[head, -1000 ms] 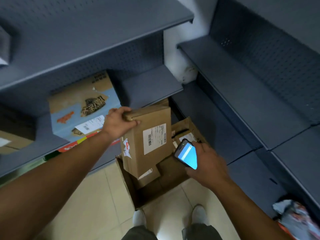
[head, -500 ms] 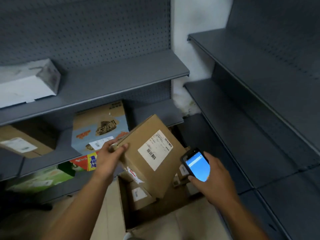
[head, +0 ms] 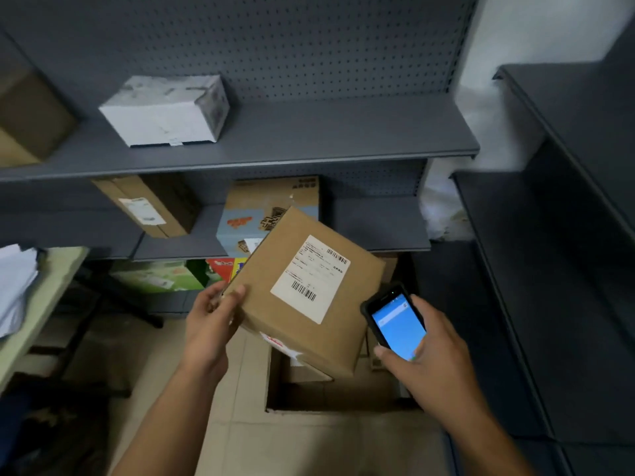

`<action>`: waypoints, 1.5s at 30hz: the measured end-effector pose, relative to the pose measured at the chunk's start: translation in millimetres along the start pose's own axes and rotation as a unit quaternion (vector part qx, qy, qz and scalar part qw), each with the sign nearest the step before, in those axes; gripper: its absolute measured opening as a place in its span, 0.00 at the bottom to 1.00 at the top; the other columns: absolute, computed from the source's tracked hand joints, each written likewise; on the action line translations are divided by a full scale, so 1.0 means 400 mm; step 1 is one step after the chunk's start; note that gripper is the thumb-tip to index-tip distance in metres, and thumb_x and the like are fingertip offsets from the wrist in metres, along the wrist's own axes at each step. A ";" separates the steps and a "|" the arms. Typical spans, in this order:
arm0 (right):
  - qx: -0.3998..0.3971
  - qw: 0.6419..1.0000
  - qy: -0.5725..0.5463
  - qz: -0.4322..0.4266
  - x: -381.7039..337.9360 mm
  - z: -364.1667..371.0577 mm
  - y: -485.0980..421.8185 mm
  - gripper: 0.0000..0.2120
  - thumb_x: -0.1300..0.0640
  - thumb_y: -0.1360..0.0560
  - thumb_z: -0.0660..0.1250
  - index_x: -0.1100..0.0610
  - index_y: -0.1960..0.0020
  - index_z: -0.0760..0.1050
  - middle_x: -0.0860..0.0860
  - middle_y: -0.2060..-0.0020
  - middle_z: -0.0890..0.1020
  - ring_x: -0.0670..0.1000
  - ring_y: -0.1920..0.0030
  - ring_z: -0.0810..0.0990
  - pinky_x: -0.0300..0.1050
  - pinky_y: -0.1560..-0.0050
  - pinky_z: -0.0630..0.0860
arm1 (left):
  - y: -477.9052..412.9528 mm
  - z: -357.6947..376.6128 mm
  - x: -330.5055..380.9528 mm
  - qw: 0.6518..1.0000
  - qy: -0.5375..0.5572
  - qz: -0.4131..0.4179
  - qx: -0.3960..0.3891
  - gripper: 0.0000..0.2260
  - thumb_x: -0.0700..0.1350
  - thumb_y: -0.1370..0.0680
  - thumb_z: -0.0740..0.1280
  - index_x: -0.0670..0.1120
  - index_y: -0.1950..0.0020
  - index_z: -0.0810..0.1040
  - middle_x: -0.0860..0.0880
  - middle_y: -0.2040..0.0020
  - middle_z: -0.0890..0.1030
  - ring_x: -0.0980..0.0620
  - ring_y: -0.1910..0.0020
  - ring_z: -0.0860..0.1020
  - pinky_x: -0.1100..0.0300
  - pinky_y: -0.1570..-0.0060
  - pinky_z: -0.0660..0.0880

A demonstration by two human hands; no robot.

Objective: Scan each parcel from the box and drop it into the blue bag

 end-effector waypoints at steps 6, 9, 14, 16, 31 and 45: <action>-0.029 0.998 0.026 -0.039 -0.169 0.124 0.021 0.44 0.41 0.37 0.79 0.39 0.28 0.59 0.39 0.42 0.68 0.46 0.45 0.72 0.36 0.56 0.75 | 0.012 -0.195 0.039 0.998 0.034 0.027 0.044 0.19 0.47 0.22 0.75 0.51 0.32 0.76 0.48 0.39 0.79 0.54 0.43 0.79 0.56 0.48 0.77; -0.049 0.997 0.027 -0.057 -0.264 0.197 0.050 0.45 0.42 0.36 0.79 0.40 0.27 0.59 0.41 0.37 0.69 0.46 0.40 0.71 0.41 0.50 0.77 | 0.017 -0.317 0.045 0.996 0.056 0.024 0.068 0.19 0.46 0.22 0.75 0.50 0.33 0.77 0.45 0.37 0.78 0.52 0.42 0.79 0.55 0.47 0.78; -0.092 0.991 0.044 -0.085 -0.434 0.351 0.120 0.44 0.41 0.36 0.79 0.38 0.27 0.58 0.41 0.37 0.68 0.44 0.39 0.69 0.36 0.55 0.71 | 0.049 -0.544 0.074 0.990 0.052 0.061 0.116 0.15 0.46 0.23 0.76 0.54 0.38 0.79 0.42 0.37 0.79 0.49 0.42 0.79 0.53 0.43 0.79; -0.105 0.987 0.043 -0.114 -0.506 0.425 0.143 0.43 0.42 0.36 0.79 0.38 0.28 0.59 0.40 0.39 0.69 0.43 0.41 0.70 0.31 0.58 0.69 | 0.062 -0.639 0.084 0.988 0.038 0.075 0.129 0.17 0.50 0.26 0.78 0.57 0.40 0.78 0.44 0.37 0.79 0.45 0.38 0.78 0.47 0.38 0.78; -0.246 0.931 -0.017 -0.268 -0.900 1.011 0.503 0.39 0.39 0.38 0.78 0.31 0.33 0.63 0.31 0.45 0.72 0.33 0.43 0.71 0.29 0.60 0.70 | 0.275 -1.392 -0.025 0.946 0.156 0.035 0.283 0.25 0.56 0.33 0.77 0.53 0.38 0.79 0.52 0.49 0.83 0.52 0.50 0.81 0.45 0.44 0.80; -0.383 0.856 0.003 -0.348 -1.067 1.395 0.710 0.39 0.35 0.40 0.75 0.32 0.33 0.63 0.21 0.48 0.72 0.26 0.46 0.71 0.33 0.53 0.71 | 0.481 -1.740 -0.224 0.833 0.290 0.013 0.471 0.17 0.44 0.22 0.74 0.50 0.34 0.76 0.47 0.39 0.83 0.57 0.50 0.81 0.48 0.38 0.76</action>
Point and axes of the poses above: each hand's wrist, its own y-axis away from the middle knuckle, its own z-axis out of the palm, x = y × z, the point moved 6 cm from there along -y, towards the middle knuckle
